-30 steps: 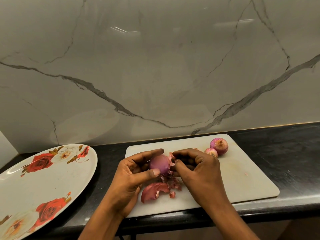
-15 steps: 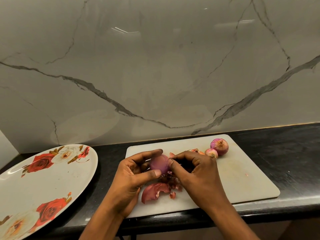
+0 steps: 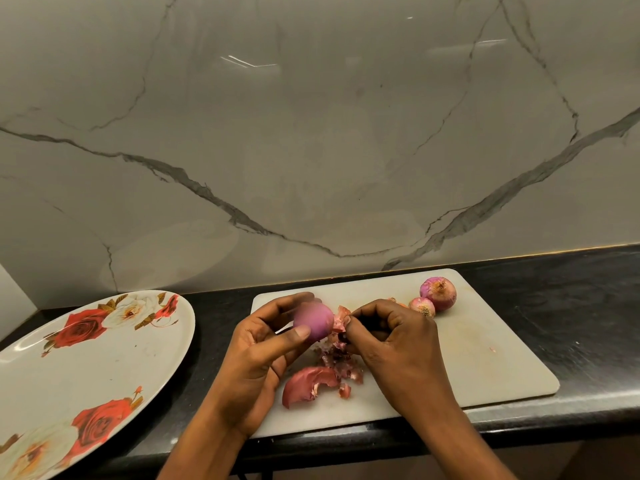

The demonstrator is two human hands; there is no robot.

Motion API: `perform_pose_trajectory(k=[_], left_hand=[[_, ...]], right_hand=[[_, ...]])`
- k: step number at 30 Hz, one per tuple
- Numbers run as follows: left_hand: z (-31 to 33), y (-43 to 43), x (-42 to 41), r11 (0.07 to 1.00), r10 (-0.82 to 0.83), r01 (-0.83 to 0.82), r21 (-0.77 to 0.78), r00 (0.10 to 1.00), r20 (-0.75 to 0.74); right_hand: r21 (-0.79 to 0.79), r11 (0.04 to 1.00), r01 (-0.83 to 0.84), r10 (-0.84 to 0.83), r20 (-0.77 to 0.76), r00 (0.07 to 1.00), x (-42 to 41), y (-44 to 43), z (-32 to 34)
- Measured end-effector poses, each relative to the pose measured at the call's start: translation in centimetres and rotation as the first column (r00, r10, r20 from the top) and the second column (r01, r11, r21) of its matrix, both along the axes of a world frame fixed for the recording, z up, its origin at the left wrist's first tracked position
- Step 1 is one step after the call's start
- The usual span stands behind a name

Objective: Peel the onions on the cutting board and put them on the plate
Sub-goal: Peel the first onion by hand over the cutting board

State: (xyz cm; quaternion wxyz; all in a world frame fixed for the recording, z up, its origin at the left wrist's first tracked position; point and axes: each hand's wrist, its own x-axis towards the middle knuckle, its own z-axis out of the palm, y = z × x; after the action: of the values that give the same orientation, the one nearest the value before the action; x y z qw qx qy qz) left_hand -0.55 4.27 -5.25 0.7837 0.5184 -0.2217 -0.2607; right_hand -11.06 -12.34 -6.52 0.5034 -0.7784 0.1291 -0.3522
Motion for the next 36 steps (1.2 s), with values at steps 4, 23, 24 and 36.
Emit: perform_pose_trajectory(k=[4,23,24,36], left_hand=[[-0.06,-0.21,0.16,0.999,0.010,-0.012,-0.042,0.998,-0.057],[-0.13,-0.14,-0.25,0.999,-0.004,0.001,0.048,0.997,0.071],[-0.22,-0.15,-0.22,0.999,-0.009,0.006,0.048,0.997,0.072],[-0.15,-0.10,-0.10,0.999,0.032,-0.032,0.028,0.999,0.011]], right_hand=[[-0.066,0.997,0.039,-0.041,-0.026,0.999,-0.03,0.01,-0.07],[-0.035,0.996,-0.079,0.080,0.030,0.996,-0.21,0.52,0.49],[-0.055,0.996,-0.067,0.069,0.030,0.997,-0.16,0.44,0.40],[-0.032,0.999,-0.008,0.008,-0.011,1.000,-0.03,0.21,0.15]])
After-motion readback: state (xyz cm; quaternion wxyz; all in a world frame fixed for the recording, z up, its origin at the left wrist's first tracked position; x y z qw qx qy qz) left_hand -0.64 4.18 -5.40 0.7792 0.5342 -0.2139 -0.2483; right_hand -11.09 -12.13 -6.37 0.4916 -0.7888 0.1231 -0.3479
